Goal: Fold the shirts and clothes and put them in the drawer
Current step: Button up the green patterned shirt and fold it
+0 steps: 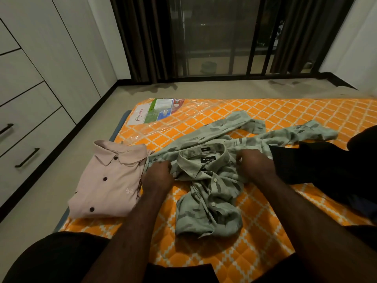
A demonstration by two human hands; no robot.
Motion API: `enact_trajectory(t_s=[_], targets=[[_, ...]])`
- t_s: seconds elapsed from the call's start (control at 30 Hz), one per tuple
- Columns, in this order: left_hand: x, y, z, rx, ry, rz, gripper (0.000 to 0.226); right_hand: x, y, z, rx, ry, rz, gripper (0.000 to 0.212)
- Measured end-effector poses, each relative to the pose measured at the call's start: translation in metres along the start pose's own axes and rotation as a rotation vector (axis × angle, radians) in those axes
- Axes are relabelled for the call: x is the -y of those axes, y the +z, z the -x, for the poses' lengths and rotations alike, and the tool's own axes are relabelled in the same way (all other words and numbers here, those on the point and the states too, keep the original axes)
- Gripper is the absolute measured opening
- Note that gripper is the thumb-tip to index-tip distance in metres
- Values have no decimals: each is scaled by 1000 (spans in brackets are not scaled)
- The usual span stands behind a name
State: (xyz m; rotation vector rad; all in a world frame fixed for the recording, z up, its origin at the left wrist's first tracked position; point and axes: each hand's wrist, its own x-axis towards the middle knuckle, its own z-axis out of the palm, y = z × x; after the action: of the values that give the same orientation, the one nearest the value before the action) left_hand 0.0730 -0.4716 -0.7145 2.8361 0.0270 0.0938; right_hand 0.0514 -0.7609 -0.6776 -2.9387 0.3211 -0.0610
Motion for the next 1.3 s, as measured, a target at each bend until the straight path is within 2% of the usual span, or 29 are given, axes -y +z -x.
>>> enact_trajectory(t_s=[0.2,0.5,0.63,0.73,0.83,0.9,0.97,1.03,1.17,1.3], targets=[[-2,7,1,2,-37,-27,16,-2,13,0,103,26,21,16],[-5,1,4,4,-218,13,13,-2,22,1,41,86,-71,15],[2,7,-6,-7,-193,155,6,-4,16,-3,-25,120,-138,18],[0,4,-8,-60,-91,221,8,-2,12,-6,-118,144,-228,33],[-6,0,-6,-97,21,231,4,-1,9,-8,-179,145,-274,27],[-7,1,-7,-93,32,207,14,-1,8,-10,-225,123,-302,21],[-4,4,-8,-64,42,156,30,-2,6,-12,-269,86,-321,23],[2,8,-9,-16,80,85,36,-1,3,-11,-285,58,-308,25],[16,21,-10,-29,32,43,15,0,0,-7,-318,66,-259,24],[8,8,-7,-99,41,172,9,0,-3,-5,-341,69,-220,21]])
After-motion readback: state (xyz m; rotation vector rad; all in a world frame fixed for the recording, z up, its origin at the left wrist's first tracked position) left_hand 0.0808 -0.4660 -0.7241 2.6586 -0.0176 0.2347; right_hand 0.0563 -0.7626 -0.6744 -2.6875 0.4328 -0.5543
